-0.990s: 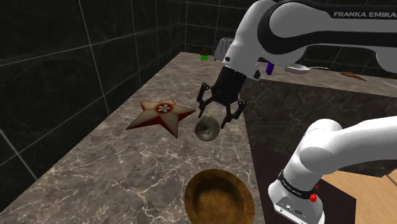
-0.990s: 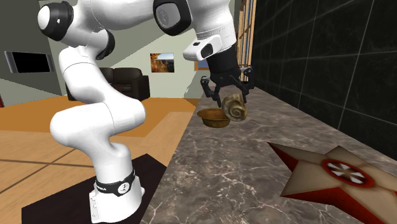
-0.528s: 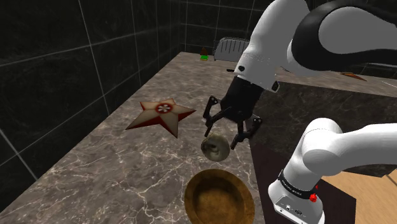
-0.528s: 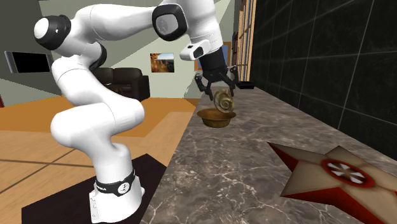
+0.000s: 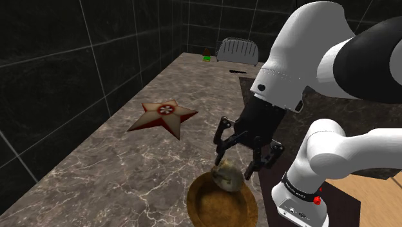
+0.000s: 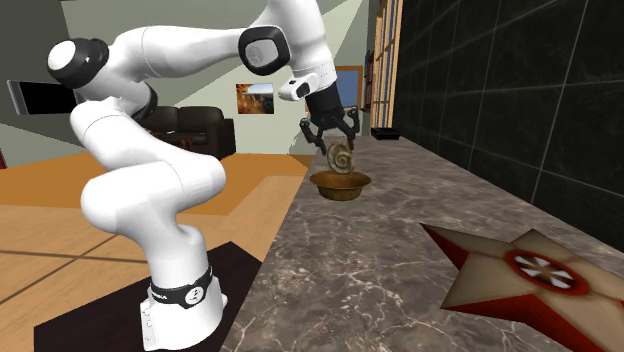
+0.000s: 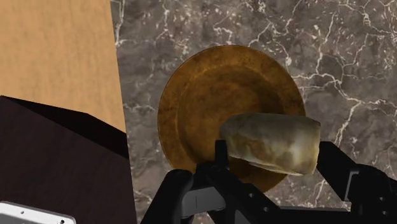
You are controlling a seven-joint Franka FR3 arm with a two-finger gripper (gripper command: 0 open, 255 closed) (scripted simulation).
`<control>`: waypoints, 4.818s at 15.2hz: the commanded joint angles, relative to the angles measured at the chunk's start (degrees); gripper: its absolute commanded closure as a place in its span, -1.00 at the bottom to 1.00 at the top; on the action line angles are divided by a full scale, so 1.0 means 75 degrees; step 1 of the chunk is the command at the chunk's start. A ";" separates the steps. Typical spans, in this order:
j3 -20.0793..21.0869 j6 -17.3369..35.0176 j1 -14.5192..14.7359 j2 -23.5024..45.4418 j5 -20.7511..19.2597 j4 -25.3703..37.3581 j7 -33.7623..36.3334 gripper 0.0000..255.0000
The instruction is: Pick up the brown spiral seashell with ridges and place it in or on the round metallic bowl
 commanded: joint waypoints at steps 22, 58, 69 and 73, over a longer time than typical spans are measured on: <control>0.3191 0.0147 0.0433 -0.1260 -0.2446 0.0358 -0.0487 -1.00; 0.1880 -0.1226 -0.0133 -0.0823 -0.3560 0.2105 -0.0795 1.00; 0.2151 -0.0938 -0.0484 -0.0487 -0.3494 0.2314 -0.0788 1.00; 0.2368 -0.0658 -0.0372 -0.0605 -0.3303 0.1931 -0.0737 1.00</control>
